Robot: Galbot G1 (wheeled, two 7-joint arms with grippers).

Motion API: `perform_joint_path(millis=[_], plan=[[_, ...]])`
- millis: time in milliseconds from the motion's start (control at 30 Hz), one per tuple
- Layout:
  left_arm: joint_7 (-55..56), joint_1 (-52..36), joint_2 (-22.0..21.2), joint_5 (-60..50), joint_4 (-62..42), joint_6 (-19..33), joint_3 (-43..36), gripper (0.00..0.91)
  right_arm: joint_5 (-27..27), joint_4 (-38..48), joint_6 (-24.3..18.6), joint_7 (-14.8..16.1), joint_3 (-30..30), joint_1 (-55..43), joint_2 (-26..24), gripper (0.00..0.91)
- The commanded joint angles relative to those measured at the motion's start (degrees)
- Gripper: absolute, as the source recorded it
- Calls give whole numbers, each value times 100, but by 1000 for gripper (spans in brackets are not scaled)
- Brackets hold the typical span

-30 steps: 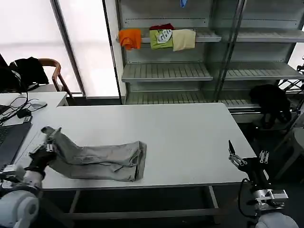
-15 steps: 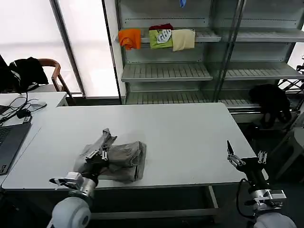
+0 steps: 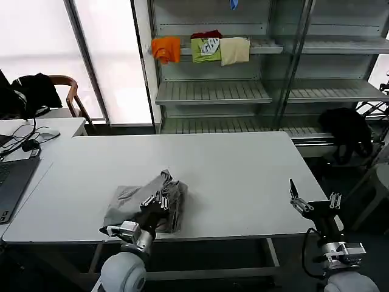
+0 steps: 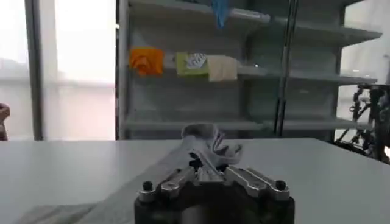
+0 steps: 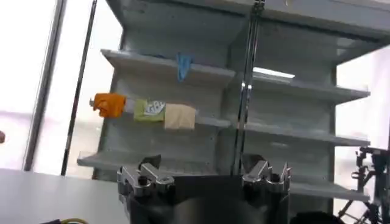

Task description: Fold and organize the clothes.

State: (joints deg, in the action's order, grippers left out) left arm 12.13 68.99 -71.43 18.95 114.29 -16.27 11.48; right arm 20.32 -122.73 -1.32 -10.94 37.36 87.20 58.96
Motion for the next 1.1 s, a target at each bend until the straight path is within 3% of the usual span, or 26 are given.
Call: perform_joint_path(millis=[33,433,533,800,933,1100], plan=[[67,-89,-127,-471,-103,-9,-402,907,-9,4,-7,4,-19,-13,8,907],[219,414,-72,-559,1580,-171,-1046,907,-66,28,23,1,-93,-79,28,907],[358,422,38,-363,1556,-134,-423,907,-65,17,12,-16,-92,-47,17,907],[36,779,1110,482,254,-272,2013,907,-49,33,-16,-22,-67,-23,-24,907],[-145,623,1295,797,-532,-349,2445,907,-59,39,-9,-18,-96,-44,-14,907],[-247,486,1165,1156,-882,-442,2375,907,-68,12,29,-12,-89,-61,-9,907]])
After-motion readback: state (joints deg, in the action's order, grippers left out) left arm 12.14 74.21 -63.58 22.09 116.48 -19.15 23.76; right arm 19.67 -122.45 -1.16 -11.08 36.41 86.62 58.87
